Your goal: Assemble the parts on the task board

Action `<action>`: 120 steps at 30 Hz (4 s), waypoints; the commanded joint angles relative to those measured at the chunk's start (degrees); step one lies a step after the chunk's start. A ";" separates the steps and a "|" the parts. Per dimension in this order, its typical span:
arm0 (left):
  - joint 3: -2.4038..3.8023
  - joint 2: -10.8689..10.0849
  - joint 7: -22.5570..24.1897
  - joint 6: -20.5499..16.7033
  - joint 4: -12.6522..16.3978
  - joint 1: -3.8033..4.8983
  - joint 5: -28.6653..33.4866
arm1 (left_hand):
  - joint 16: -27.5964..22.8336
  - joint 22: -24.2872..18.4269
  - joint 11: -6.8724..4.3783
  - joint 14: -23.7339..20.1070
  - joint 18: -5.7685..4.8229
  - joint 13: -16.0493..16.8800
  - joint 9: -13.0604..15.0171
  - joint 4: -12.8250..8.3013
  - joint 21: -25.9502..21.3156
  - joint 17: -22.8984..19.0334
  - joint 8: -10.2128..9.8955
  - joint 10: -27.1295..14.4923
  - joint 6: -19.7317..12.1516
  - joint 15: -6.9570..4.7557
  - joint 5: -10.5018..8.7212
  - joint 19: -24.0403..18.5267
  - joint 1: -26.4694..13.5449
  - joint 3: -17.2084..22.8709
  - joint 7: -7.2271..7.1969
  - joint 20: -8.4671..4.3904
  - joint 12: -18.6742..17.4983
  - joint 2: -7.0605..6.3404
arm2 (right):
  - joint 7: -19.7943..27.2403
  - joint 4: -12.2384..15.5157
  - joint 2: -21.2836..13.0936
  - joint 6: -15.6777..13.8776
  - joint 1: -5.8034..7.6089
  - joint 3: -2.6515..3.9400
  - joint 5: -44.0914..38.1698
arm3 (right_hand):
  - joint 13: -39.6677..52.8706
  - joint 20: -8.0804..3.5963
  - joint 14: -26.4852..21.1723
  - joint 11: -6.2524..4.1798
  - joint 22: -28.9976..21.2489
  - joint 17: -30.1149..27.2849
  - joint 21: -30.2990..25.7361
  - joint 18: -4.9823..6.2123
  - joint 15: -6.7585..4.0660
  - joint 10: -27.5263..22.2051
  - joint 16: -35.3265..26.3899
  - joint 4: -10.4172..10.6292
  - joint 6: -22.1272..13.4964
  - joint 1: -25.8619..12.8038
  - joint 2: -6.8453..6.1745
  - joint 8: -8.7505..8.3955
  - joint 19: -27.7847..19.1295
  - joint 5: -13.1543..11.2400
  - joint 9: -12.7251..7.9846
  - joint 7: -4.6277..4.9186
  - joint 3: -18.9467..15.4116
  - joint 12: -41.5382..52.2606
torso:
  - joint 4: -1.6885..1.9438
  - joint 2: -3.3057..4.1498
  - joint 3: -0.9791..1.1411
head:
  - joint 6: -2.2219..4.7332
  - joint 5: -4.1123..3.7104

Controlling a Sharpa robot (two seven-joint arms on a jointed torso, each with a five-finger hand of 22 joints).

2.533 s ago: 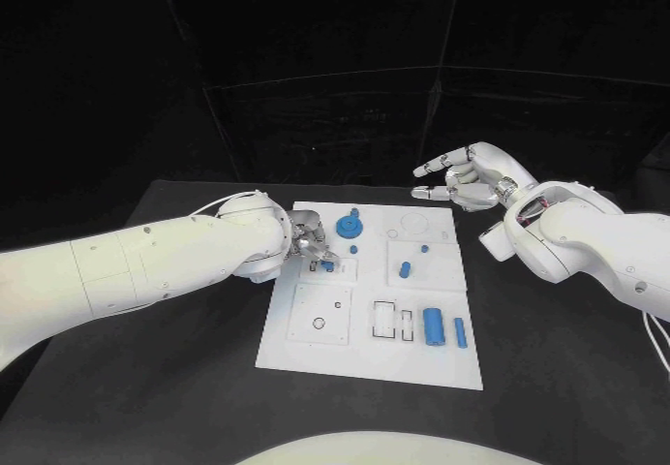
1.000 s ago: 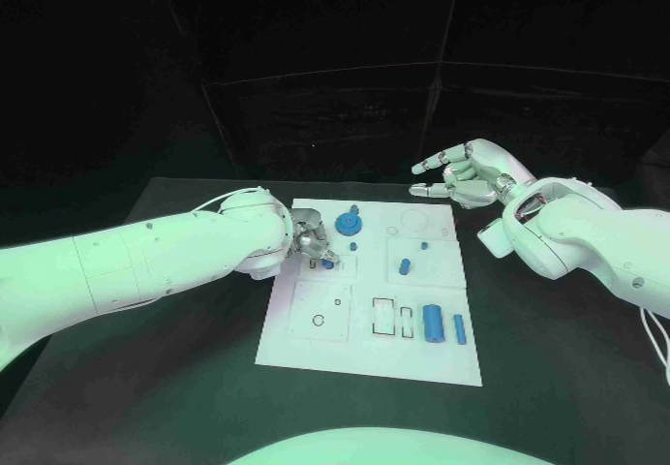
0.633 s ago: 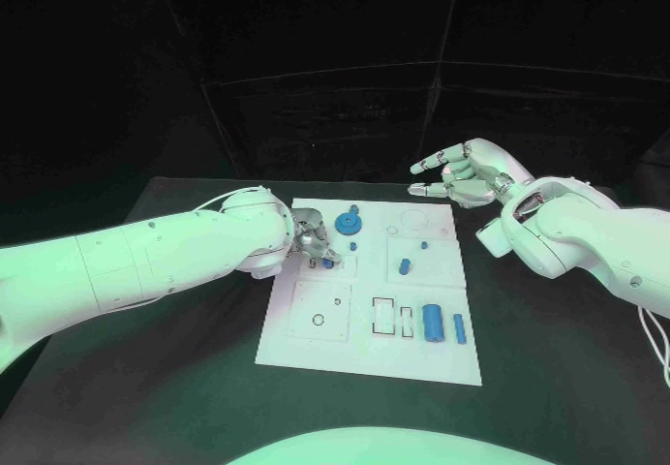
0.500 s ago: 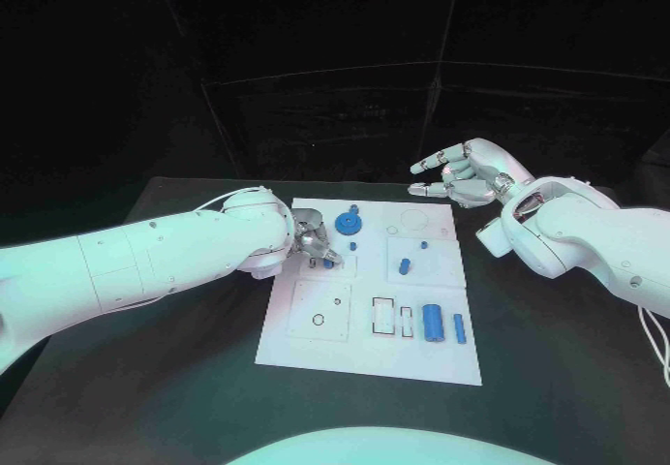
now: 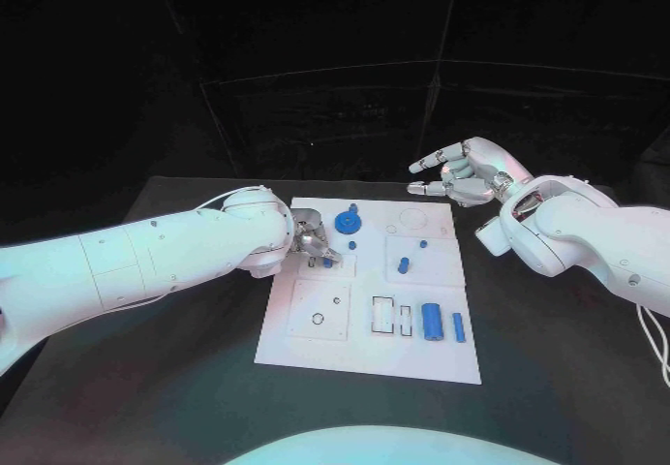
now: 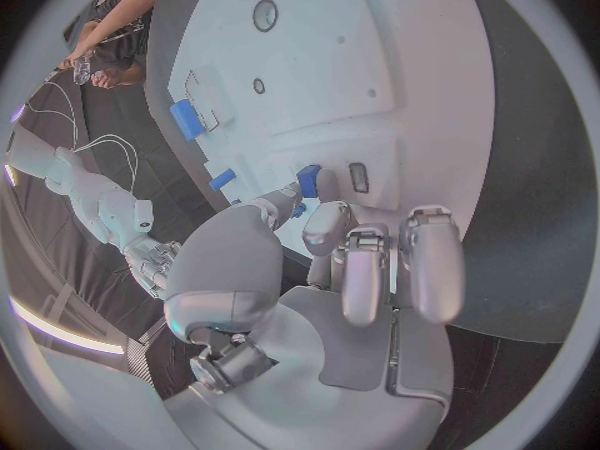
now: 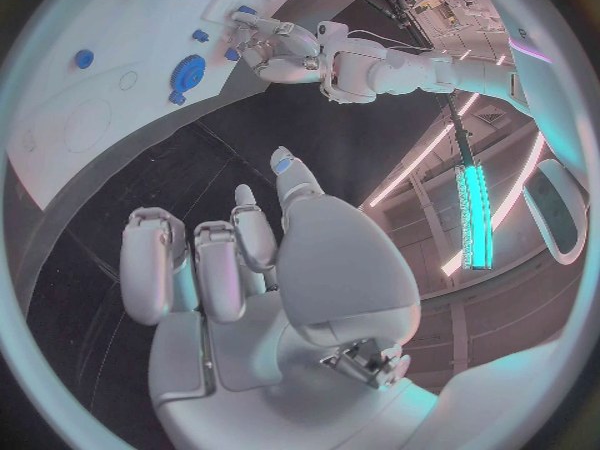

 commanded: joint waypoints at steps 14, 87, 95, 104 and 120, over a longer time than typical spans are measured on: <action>0.07 0.00 0.02 -1.68 -0.34 0.04 1.42 | 0.17 0.82 -0.26 5.96 -0.49 0.11 0.50 5.35 0.29 15.09 0.04 0.37 0.62 -0.61 -0.25 1.23 -2.27 -14.13 -0.38 -0.51 0.25 -0.01 | 0.45 -0.04 0.08 0.51 0.11 0.03 0.10 | -0.36 -0.25 3.43 -0.22 -0.50 3.90 -0.54 0.85 -0.49 -0.13 -0.47 0.53 -0.08 -0.87 0.39 0.30 -0.16 -0.08 -0.08 0.07 -0.80 -0.52 | 0.01 -0.02 -0.02 | 0.14 -0.13; 1.57 10.81 0.06 17.09 -26.38 5.54 2.20 | 0.17 -4.58 2.36 5.96 0.71 -5.37 -6.00 7.61 -4.43 15.09 -7.84 -4.14 -2.87 1.58 -0.32 -1.01 7.99 -28.34 2.70 1.50 -3.35 4.39 | 0.40 -1.56 1.52 0.99 0.08 0.02 0.10 | -0.38 -0.25 3.43 -0.23 -0.56 3.89 -0.58 0.86 -0.50 -0.10 -0.51 0.62 -0.15 -0.88 0.67 0.31 -0.18 0.11 -0.09 0.06 -0.83 -0.51 | 0.05 -0.03 0.00 | -0.47 0.35; 1.46 11.13 0.44 16.88 -26.58 5.25 2.20 | 0.17 -4.57 2.34 5.96 0.71 -5.39 -6.24 7.43 -4.45 15.09 -7.94 -4.17 -2.67 1.56 -0.31 -1.01 8.60 -28.68 2.67 1.50 -3.33 4.64 | 0.41 -1.60 1.60 1.02 0.08 0.02 0.10 | -0.39 -0.26 3.43 -0.24 -0.54 3.88 -0.58 0.86 -0.51 -0.10 -0.52 0.60 -0.16 -0.82 0.74 0.32 -0.17 0.15 -0.09 0.06 -0.80 -0.51 | 0.04 -0.01 0.02 | -0.59 0.35; 1.34 11.31 1.16 16.12 -26.49 5.09 2.45 | 0.17 -4.42 2.31 5.96 0.69 -5.34 -6.57 7.10 -4.39 15.09 -8.04 -4.12 -2.32 1.54 -0.31 -0.97 9.59 -28.99 2.63 1.50 -3.21 5.27 | 0.41 -1.65 1.67 1.05 0.07 0.02 0.10 | -0.36 -0.26 3.43 -0.24 -0.59 3.89 -0.60 0.87 -0.51 -0.08 -0.52 0.59 -0.16 -0.79 0.78 0.32 -0.19 0.17 -0.09 0.06 -0.78 -0.48 | 0.07 -0.03 0.02 | -0.69 0.35; 1.32 11.30 1.98 15.08 -26.31 5.05 2.85 | 0.17 -4.35 2.02 5.96 0.71 -5.66 -7.61 3.13 -4.54 15.09 -8.38 -4.26 -1.66 1.32 -0.29 -0.99 16.51 -27.07 2.35 1.35 -3.32 9.53 | 0.35 -1.70 1.74 1.08 0.07 0.02 0.10 | -0.39 -0.26 3.44 -0.25 -0.52 3.89 -0.58 0.85 -0.52 -0.09 -0.53 0.56 -0.17 -0.66 0.95 0.33 -0.15 0.21 -0.09 0.05 -0.70 -0.49 | 0.04 -0.01 0.01 | -0.75 0.33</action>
